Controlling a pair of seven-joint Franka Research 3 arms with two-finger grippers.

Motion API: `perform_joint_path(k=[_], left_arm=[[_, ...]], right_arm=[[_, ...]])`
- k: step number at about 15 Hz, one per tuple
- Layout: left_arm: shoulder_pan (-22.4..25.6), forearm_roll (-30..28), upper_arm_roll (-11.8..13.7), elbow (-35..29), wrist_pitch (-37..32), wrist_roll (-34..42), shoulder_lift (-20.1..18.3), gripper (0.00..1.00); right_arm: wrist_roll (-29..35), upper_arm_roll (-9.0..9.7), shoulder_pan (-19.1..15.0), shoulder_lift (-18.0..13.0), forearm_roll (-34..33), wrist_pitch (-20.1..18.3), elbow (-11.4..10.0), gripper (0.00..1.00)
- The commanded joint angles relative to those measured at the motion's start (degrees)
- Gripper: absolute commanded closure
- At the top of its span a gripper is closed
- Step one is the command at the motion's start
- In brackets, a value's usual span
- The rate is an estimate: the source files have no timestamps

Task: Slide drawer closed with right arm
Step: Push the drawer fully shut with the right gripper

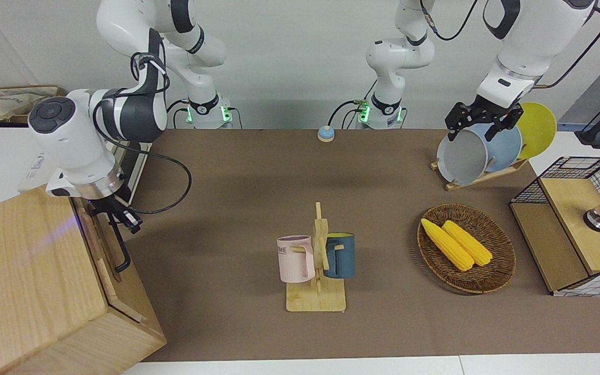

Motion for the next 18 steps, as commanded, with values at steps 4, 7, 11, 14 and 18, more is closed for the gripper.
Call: perform_joint_path(k=[4,7,11,14,18], left_arm=[[0.3,1.0,-0.4,1.4,-1.1,0.6,0.7,0.01],[0.3,1.0,-0.4,1.5,-1.1,0.6,0.7,0.01],[0.3,1.0,-0.4,1.4,-1.1,0.6,0.7,0.01],[0.3,1.0,-0.4,1.4,-1.1,0.6,0.7,0.01],[0.3,1.0,-0.4,1.4,-1.1,0.6,0.7,0.01]], right_arm=[[-2.4,3.41,0.6,0.1,1.3,-2.8,0.9,1.000],[-5.4,3.32,2.8,-1.6,0.9,-4.3,0.6,1.000],[-8.2,3.23,5.1,-4.7,0.7,-5.0,-1.3,1.000],[-13.5,2.71,7.5,-8.7,0.5,-6.2,-3.8,1.000],[-18.0,2.62,10.1,-15.6,-2.8,-6.4,-10.1,1.000]])
